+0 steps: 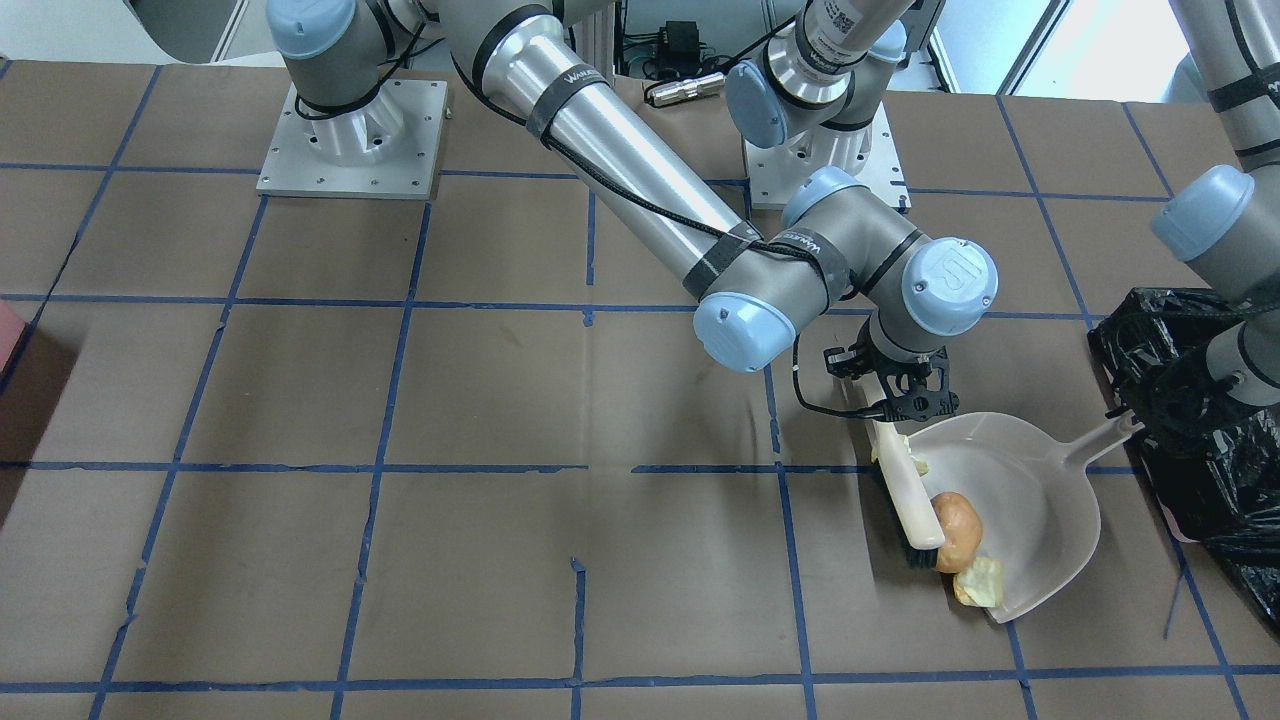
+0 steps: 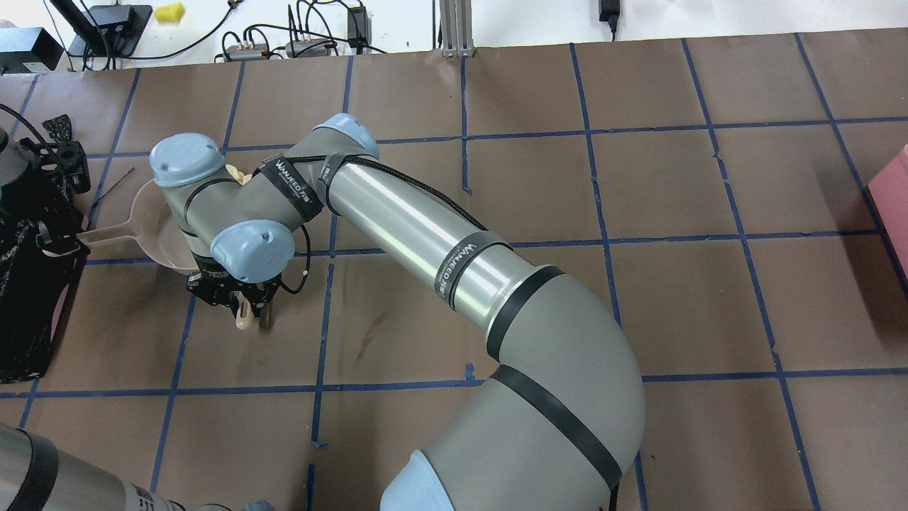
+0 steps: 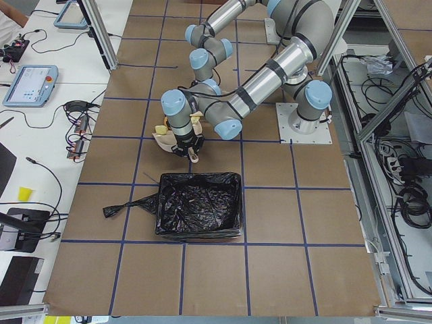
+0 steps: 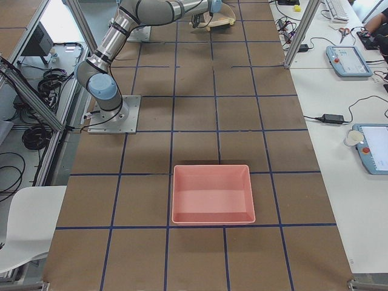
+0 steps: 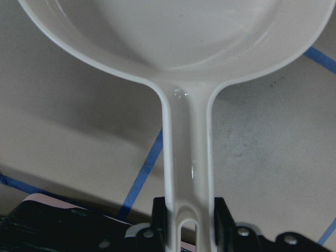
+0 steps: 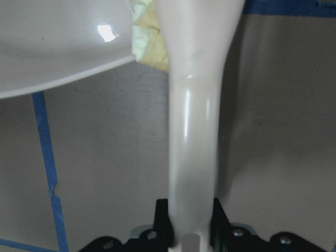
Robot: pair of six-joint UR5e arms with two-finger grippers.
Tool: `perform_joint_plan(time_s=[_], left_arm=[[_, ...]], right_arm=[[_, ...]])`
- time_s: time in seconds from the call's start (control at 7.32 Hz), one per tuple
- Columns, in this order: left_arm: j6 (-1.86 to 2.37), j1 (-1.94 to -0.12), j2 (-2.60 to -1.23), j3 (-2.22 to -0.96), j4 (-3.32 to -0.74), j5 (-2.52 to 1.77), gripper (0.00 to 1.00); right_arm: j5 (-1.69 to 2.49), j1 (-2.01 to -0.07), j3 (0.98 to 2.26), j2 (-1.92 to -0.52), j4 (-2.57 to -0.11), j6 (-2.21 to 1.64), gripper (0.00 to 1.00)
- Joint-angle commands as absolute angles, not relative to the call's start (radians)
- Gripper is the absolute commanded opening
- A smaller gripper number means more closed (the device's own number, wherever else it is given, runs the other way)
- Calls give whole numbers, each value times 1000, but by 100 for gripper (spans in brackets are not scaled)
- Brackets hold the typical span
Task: Sweep and dump trash in nearest bin
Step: 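Sweep the food items into the dustpan with the right gripper's brush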
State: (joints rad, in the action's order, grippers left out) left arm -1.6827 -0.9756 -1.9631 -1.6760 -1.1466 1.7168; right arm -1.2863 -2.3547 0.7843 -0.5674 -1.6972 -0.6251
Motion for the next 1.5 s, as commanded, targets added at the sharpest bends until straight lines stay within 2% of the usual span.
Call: perform_joint_plan(time_s=[0.0,0.27,0.68,1.09,1.37], left_arm=[[-1678,-976,-1979,-1675,-1140,1713,0],[-1672,-976,-1976,-1675,-1152,1710,0],[-1671,-976,-1982,-1678,-1146,1692,0],[-1675,-960,-2002,-1678,-1155,1611,0],[-1674,-942,-1997,-1677,-1175,1585,0]], right_arm=[[-1305,-2355,782,-580,-1683,-482,2],[-1308,-2355,781,-577,-1776,-387,2],[-1292,-2355,779,-581,-1861,-445,2],[-1237,-2301,787,-656,-1785,-541,3],[-1192,-2263,795,-664,-1715,-741,4]])
